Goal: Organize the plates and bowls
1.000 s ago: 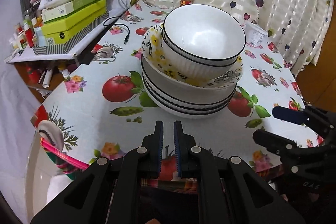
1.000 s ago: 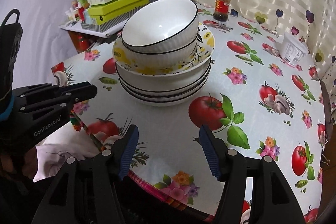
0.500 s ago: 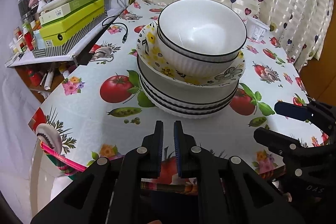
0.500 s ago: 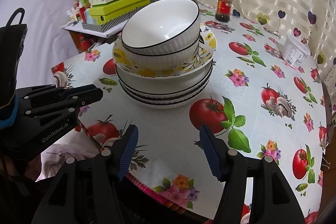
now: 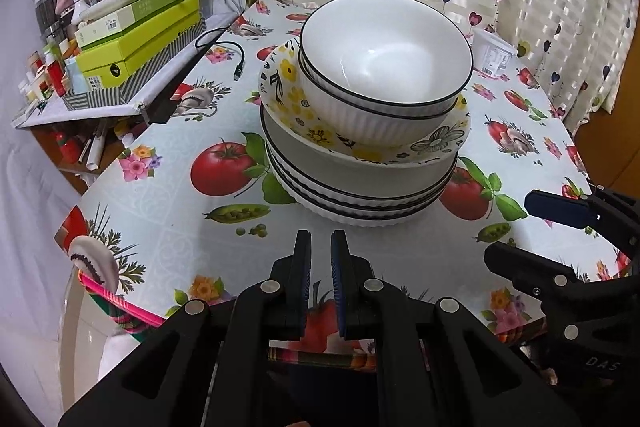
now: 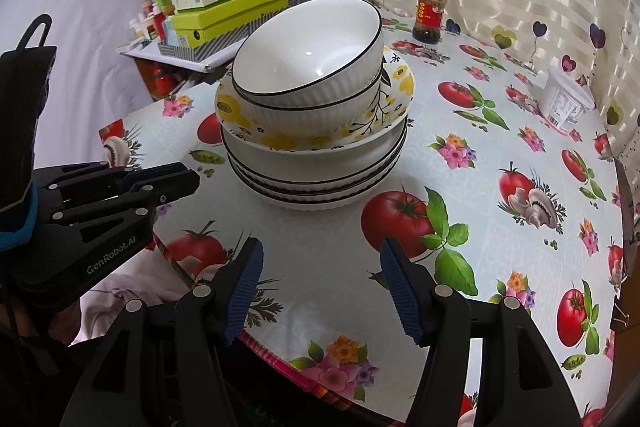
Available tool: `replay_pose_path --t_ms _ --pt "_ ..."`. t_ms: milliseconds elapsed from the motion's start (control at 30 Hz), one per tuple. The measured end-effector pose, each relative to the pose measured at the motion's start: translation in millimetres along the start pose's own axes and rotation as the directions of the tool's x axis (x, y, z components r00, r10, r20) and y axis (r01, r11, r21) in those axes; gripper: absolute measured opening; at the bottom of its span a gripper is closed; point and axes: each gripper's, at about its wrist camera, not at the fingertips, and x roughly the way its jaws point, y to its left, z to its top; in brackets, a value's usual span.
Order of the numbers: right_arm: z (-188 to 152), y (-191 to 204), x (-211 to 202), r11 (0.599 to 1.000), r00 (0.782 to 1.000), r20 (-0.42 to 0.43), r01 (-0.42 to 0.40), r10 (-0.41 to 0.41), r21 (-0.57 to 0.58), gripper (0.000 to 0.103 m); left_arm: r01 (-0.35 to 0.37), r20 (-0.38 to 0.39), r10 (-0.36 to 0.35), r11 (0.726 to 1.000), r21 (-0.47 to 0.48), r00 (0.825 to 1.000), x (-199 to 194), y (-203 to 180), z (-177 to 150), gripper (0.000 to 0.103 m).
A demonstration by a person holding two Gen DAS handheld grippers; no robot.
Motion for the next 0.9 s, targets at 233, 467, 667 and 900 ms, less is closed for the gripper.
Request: replay_pose_path --t_ms 233,467,667,900 --pt "0.7 0.3 0.8 1.0 1.0 0.0 0.002 -0.002 0.0 0.062 -0.001 -0.008 0.001 1.0 0.001 1.0 2.7 0.1 -1.4 0.01" --pt "1.1 0.7 1.5 1.0 1.0 -0.002 0.0 0.0 -0.002 0.062 0.003 -0.012 -0.003 1.0 0.0 1.0 3.4 -1.0 -1.4 0.01" --pt "0.5 1.0 2.3 1.0 1.0 -0.003 -0.003 0.003 -0.001 0.062 0.004 -0.003 -0.004 1.0 0.01 1.0 1.4 -4.5 -0.8 0.01" --pt "0.5 0.6 2.6 1.0 1.0 -0.004 -0.003 0.003 -0.001 0.062 0.002 -0.004 -0.002 1.0 0.008 1.0 1.6 -4.6 -0.3 0.01"
